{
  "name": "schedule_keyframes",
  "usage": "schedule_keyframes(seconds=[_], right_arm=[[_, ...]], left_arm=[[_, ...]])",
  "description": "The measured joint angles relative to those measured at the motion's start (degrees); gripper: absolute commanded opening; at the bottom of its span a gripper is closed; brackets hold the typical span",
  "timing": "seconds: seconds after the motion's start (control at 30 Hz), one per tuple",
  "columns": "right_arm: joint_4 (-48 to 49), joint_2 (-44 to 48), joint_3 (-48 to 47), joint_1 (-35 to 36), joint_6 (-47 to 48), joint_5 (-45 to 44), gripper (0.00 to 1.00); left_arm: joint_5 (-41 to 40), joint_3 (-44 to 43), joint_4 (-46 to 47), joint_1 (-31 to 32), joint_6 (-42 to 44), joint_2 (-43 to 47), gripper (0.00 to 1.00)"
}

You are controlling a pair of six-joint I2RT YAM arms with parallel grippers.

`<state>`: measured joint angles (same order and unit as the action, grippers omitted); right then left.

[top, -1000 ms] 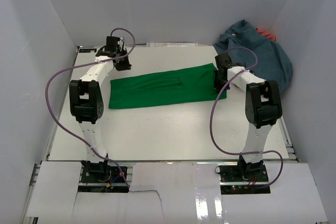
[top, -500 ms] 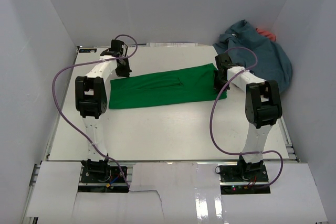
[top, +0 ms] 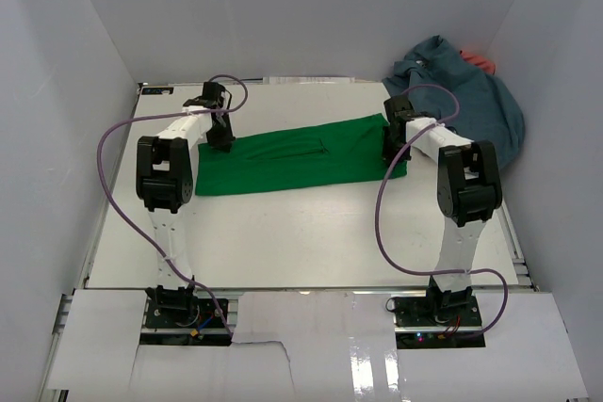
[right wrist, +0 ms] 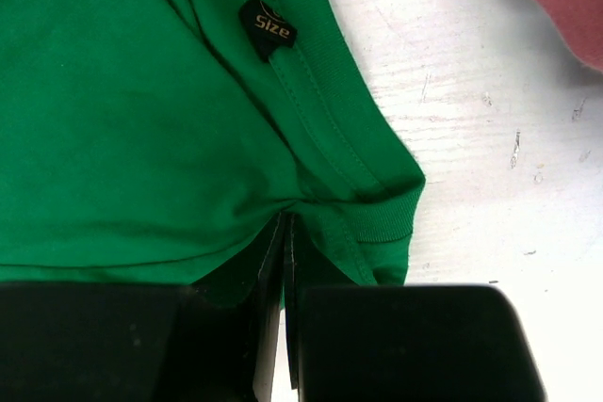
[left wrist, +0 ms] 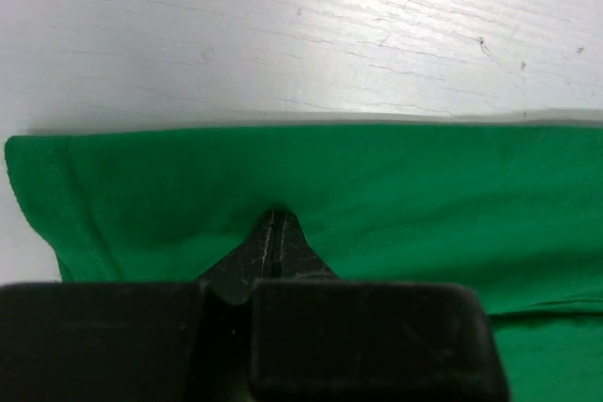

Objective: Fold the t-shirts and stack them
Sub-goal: Rotate the tshirt 90 degrees

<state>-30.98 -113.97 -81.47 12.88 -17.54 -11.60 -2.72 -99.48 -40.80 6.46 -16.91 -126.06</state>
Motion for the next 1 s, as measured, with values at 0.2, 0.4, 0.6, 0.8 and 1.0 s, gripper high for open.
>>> schedule_keyframes(seconds=[0.2,0.4,0.6,0.8,1.0], right_arm=[[-1.5,-2.0,-3.0,0.0,0.0,-0.1,0.08],[-2.3,-5.0,-7.0,0.0,0.0,-0.3,0.08],[-3.7,-7.8,-11.6,0.1,0.0,-0.7,0.08],[-4.7,-11.5,-17.3,0.1,0.0,-0.6,0.08],[-5.2,-15.6,-23.3,0.1,0.0,-0.2,0.08]], left_arm=[[-2.2,1.1,0.9,0.2,-1.9,0.2,0.0],[-4.8,7.2,4.1,0.3,-4.9,3.7,0.0],[-5.4,13.0,7.4,0.2,-7.6,7.1,0.0],[-5.1,24.1,10.4,1.3,-10.2,14.6,0.0],[-5.4,32.0,11.3,4.3,-12.1,20.4,0.0]])
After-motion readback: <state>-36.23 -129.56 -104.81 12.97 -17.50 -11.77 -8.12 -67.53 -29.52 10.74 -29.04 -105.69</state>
